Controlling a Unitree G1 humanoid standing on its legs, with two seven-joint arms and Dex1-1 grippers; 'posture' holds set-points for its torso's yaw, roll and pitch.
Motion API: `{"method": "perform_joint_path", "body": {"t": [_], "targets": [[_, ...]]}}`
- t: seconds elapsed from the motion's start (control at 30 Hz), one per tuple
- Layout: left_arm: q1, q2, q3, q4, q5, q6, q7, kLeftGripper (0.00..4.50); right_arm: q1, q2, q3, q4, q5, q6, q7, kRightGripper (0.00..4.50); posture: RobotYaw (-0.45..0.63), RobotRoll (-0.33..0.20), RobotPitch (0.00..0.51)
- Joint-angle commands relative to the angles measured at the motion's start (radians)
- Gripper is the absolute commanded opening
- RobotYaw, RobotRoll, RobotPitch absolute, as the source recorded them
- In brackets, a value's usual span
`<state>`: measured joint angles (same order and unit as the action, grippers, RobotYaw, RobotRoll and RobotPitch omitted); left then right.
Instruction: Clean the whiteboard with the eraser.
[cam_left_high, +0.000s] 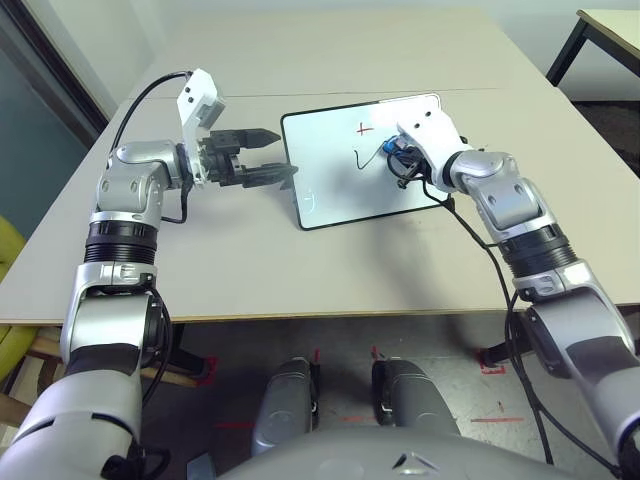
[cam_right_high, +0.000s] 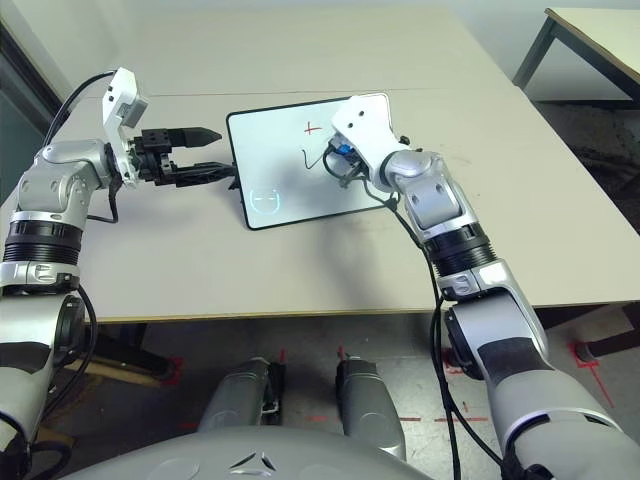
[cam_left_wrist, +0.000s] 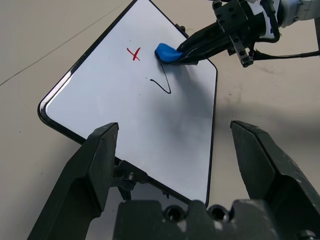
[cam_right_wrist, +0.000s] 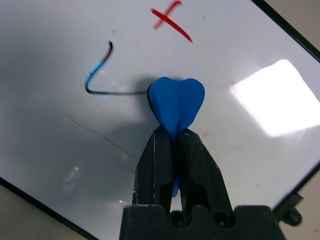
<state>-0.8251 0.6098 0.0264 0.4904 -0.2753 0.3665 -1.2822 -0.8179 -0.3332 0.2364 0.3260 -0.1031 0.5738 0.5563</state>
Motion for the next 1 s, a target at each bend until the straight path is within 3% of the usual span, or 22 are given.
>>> {"method": "perform_joint_path", "body": {"t": [0.03,0.5,1.0], "targets": [[-0.012,0.009,0.001,-0.006,-0.011,0.001,0.001,4.5,-0.014,0.022,0.027,0.024,-0.008,-0.002,0.015,0.0,0.15,0.0,0.069],[0.0,0.011,0.004,-0.023,-0.018,0.011,0.004,4.5,-0.007,0.059,0.067,-0.011,-0.025,-0.006,0.032,0.0,0.16,0.0,0.085],[0.014,0.014,-0.003,-0.038,-0.025,0.027,0.003,4.5,0.042,-0.116,0.018,-0.008,-0.04,-0.023,0.053,0.0,0.14,0.0,0.121]]}}
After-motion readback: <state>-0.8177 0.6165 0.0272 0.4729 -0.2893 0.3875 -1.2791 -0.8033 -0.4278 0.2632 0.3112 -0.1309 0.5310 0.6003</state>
